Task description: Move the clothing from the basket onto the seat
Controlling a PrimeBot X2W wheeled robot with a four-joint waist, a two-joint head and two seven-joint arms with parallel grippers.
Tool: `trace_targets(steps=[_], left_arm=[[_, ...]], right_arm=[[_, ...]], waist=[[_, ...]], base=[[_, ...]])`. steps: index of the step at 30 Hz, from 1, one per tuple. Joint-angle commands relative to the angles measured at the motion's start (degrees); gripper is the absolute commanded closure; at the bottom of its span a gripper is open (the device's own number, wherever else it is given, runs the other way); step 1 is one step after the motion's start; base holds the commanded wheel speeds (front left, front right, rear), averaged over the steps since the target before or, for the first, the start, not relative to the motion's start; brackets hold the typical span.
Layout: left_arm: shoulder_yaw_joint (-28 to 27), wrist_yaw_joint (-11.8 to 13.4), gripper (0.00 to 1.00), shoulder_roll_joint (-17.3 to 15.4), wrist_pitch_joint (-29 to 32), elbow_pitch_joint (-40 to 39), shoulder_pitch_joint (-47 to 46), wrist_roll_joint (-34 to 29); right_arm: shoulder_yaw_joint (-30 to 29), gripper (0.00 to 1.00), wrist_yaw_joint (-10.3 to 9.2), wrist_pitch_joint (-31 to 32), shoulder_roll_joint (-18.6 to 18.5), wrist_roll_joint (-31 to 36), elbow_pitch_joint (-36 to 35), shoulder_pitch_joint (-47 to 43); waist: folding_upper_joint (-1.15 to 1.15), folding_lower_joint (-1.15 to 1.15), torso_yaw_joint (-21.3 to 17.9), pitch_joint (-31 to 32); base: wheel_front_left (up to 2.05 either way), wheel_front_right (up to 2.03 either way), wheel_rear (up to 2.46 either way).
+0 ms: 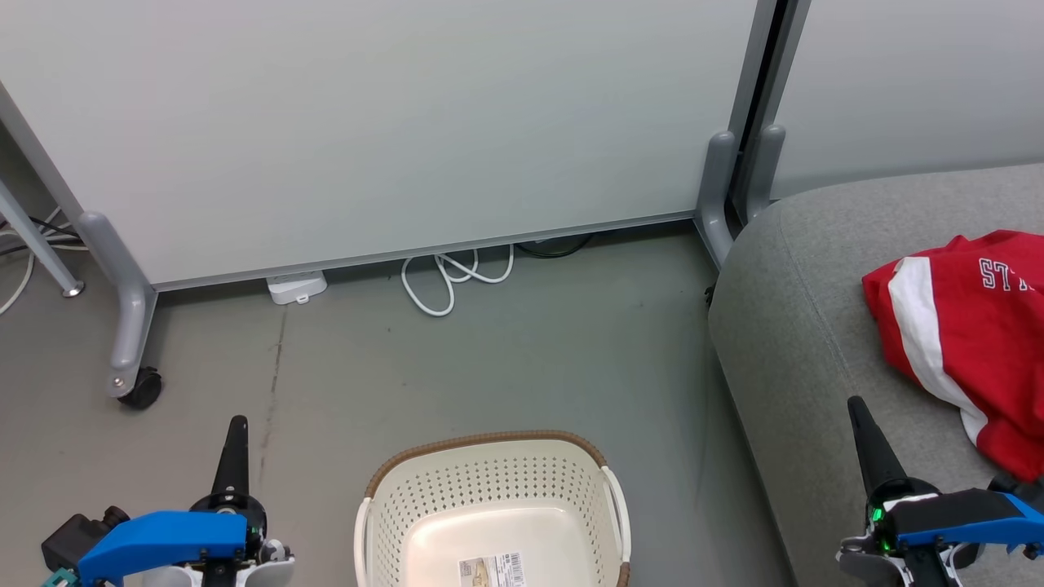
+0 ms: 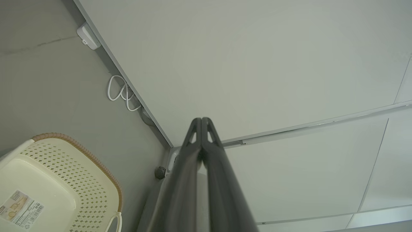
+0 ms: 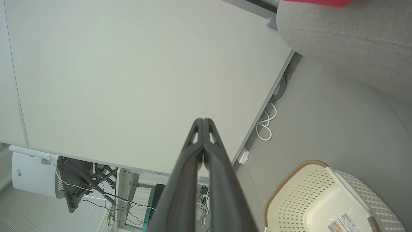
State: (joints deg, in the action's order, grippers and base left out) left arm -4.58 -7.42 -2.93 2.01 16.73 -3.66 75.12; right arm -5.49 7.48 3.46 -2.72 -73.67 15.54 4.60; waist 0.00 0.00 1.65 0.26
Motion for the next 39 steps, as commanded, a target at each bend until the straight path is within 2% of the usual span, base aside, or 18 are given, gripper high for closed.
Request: trace_targets(steps=[1, 39], left_arm=[[-0.26, -0.08, 1.00, -0.03, 0.38, -0.65, -1.28, 1.18], [-2.04, -0.12, 1.00, 0.07, 4.58, -2.83, -2.88, 16.94]], right_arm=[[-0.18, 1.00, 0.02, 0.34, -0.22, -1.39, -0.65, 1.38], [-1.12, 1.00, 0.02, 3.08, -0.26, -18.38, -1.61, 1.94]], waist=[[0.00, 0.00, -0.05, -0.02], [0.00, 0.00, -1.57, -0.42]], base=[[0.00, 0.00, 0.00], [0.00, 0.00, 0.00]])
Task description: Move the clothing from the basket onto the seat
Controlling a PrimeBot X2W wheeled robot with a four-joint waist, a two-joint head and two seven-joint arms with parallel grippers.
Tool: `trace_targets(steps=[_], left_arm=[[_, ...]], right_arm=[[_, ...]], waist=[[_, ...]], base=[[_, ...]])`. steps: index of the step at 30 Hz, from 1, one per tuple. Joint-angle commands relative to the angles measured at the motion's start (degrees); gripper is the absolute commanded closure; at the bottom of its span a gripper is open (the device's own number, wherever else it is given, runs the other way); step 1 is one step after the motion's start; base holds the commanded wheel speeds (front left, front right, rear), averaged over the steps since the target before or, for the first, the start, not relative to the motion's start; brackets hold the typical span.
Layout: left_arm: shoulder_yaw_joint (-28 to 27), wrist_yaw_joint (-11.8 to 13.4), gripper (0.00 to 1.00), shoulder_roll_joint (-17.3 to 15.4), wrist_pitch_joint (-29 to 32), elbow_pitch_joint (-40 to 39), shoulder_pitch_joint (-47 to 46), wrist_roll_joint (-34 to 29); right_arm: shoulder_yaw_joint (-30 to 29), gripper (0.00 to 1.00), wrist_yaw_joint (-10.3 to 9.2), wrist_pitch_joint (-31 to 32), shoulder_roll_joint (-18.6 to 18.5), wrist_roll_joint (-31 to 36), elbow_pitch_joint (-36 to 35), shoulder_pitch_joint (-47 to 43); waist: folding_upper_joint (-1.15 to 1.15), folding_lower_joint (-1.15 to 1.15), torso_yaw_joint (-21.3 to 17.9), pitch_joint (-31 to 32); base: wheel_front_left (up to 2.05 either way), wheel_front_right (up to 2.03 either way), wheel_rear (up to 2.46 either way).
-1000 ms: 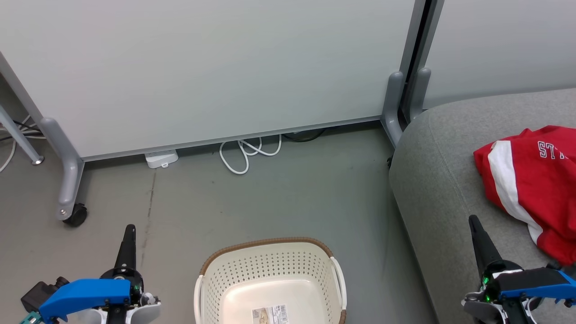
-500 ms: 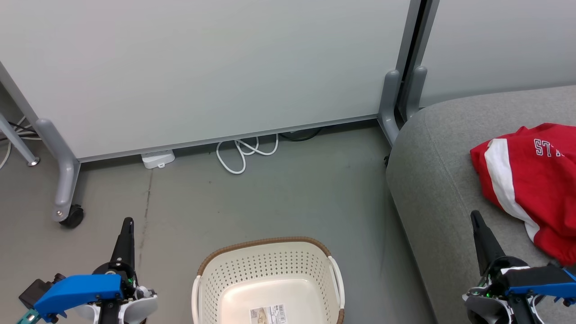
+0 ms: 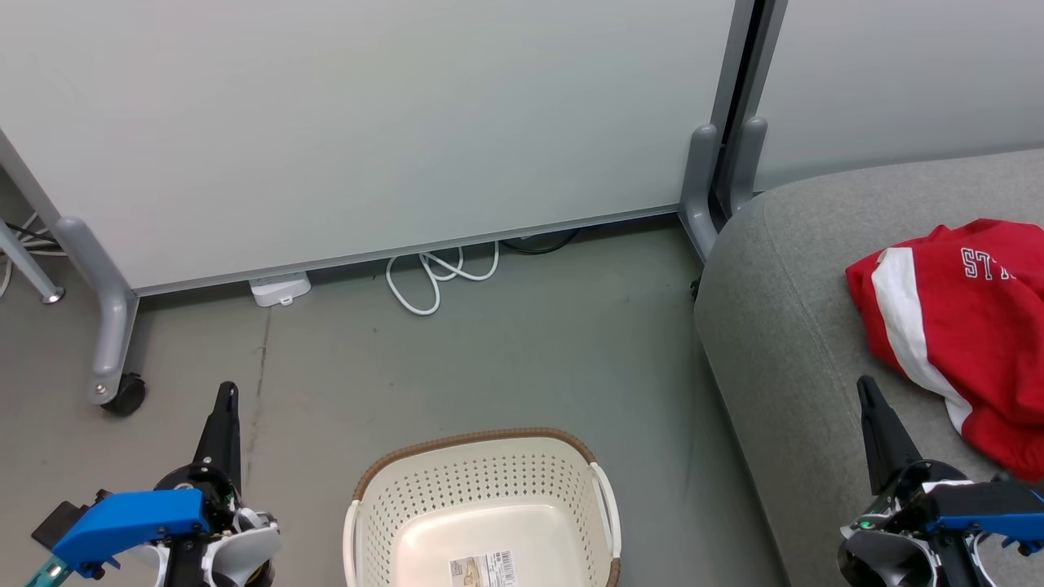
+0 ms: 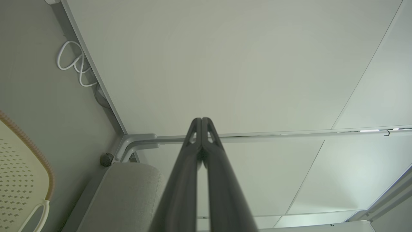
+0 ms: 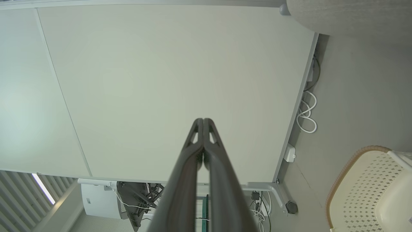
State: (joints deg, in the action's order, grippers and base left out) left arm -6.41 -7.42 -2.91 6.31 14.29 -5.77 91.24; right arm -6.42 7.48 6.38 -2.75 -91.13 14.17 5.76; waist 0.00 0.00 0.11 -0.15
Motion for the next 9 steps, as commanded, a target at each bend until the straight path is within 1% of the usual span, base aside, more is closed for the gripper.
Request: trace_targets(steps=[1, 9], left_arm=[[-0.24, -0.12, 1.00, 0.05, 0.37, -0.43, -0.83, 1.18], [-0.26, -0.12, 1.00, 0.05, 0.44, -0.43, -0.74, 1.22]], right_arm=[[-0.20, 1.00, 0.02, 0.27, -0.23, -1.30, -0.27, 0.82], [-0.19, 1.00, 0.02, 0.31, -0.23, -1.35, -0.27, 0.83]], waist=[[0.00, 0.00, -0.07, -0.02], [0.00, 0.00, -0.11, -0.03]], base=[[0.00, 0.00, 0.00], [0.00, 0.00, 0.00]])
